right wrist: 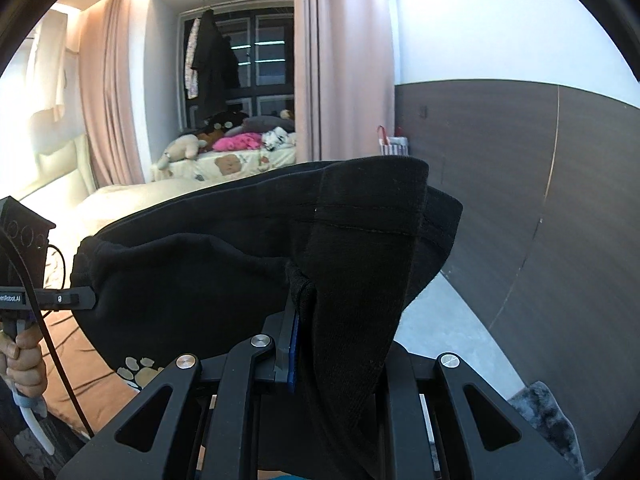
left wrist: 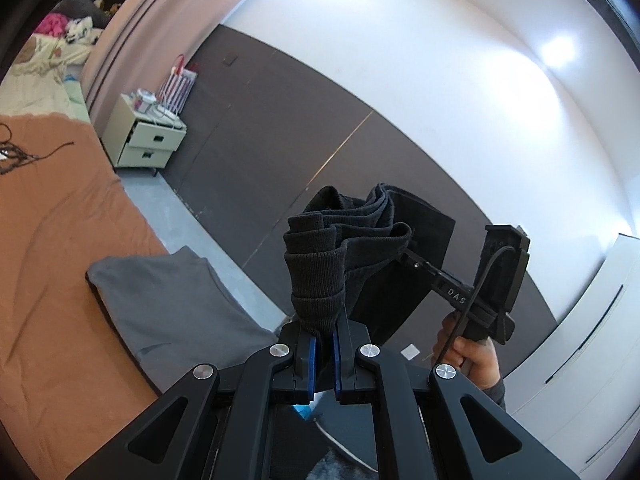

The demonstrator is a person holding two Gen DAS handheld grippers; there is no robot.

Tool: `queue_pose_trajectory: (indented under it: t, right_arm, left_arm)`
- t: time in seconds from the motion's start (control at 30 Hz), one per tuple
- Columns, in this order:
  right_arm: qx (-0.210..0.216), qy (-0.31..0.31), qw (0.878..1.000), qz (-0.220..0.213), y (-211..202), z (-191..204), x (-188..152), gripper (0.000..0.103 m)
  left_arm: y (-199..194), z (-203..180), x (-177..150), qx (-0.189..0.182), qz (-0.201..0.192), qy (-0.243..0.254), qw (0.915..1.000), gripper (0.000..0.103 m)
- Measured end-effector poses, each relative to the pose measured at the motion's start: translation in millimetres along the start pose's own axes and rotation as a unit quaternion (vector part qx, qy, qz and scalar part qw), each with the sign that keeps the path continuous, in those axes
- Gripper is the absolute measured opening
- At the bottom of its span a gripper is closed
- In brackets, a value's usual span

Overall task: Fold small clothes
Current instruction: 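Lift the folded black shirt with both tools and carry it toward the clothes stack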

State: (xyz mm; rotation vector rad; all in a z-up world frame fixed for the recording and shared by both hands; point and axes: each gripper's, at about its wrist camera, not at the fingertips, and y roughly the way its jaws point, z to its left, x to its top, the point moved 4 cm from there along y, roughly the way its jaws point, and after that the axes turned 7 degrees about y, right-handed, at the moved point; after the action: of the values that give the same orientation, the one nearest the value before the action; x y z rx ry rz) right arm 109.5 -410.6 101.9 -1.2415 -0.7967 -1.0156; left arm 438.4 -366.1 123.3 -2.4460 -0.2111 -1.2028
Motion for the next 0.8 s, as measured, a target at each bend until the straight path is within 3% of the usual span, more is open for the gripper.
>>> queue_pose_trajectory:
  t: [0.4, 0.8]
  right_arm:
    - [-0.015, 0.028, 0.999, 0.036, 68, 34, 7, 0.012]
    - [-0.041, 0.055, 0.994, 0.082, 130, 22, 11, 0.012]
  left_arm:
    - [42, 70, 13, 0.029, 0.021, -0.029, 0.9989, 0.005]
    - [93, 152, 24, 0.058, 0.048, -0.05, 0.9959, 0.006]
